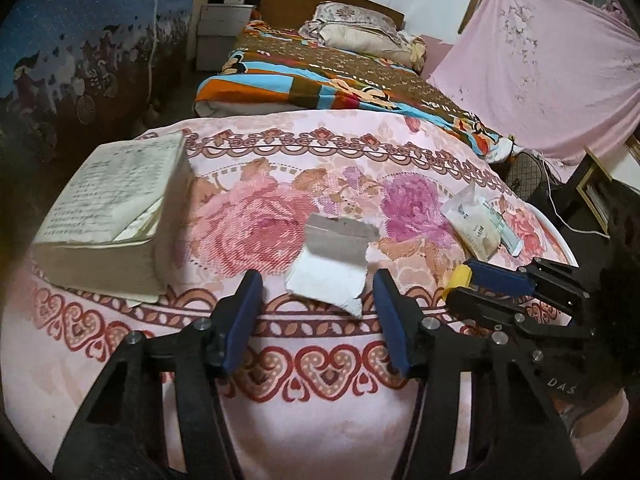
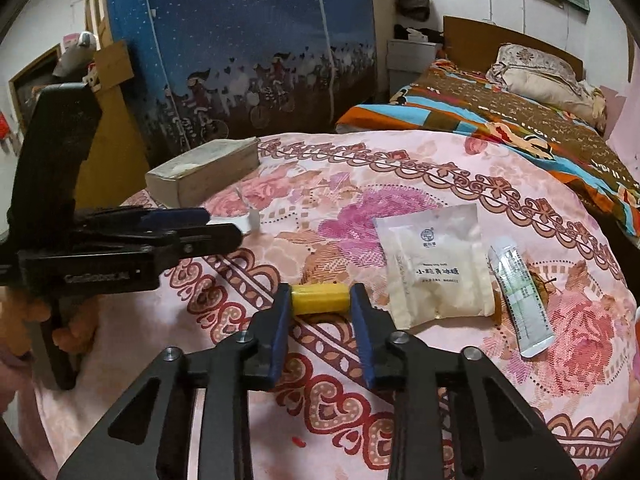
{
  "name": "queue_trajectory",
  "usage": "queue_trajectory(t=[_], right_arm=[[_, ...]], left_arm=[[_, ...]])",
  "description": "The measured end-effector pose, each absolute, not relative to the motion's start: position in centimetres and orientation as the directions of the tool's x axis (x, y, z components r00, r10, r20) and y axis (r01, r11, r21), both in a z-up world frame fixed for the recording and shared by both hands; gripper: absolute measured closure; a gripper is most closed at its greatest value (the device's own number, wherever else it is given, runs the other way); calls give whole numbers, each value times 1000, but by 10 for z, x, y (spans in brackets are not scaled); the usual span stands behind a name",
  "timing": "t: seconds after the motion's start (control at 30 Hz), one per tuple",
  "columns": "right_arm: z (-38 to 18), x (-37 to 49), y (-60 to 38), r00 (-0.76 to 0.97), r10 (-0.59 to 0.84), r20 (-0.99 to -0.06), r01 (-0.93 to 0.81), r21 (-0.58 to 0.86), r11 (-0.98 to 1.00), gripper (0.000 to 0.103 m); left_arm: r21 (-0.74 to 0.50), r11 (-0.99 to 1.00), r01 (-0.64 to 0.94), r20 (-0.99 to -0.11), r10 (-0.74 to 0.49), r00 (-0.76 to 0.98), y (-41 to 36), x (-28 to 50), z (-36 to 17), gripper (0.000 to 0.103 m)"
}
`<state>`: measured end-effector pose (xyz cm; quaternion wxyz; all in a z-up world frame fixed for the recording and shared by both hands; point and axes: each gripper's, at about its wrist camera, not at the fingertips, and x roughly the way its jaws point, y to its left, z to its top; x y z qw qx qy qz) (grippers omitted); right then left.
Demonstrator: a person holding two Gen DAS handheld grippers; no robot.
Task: Collect trash
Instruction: 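Grasp the white paper scrap with the left tool while the right tool grasps the yellow cylinder, then lift both items and carry them over the orange bucket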
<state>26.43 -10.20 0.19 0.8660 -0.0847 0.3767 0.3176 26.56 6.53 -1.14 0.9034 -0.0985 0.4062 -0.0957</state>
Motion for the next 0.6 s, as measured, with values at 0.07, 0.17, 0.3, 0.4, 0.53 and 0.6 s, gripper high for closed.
queue_trajectory(t=[0.07,0.17,0.3,0.4,0.53,0.6], right_arm=[[2,264,-102,515,488,-704,-614,94,784,76],[3,264,-102,520,493,-697,-614,95,783,76],[4,262,-103,532,494,-687,-614,89,784,76],[7,259,-105,544,495,-677,-612,83,786,76],[12,256,-110,572,504,-648,-604,83,793,76],[14,254,-113,585,511,-630,-600,87,795,76]], left_arm=[[-243,964,110,-720,-256,645,61,266,-12,72],[-225,967,123,-725,-250,642,56,267,-12,79],[-218,968,125,-721,-246,648,56,265,-10,80],[-212,969,124,-713,-240,658,56,263,-9,81],[-193,972,131,-675,-228,702,56,254,-1,81],[-178,975,132,-654,-218,725,55,248,3,81]])
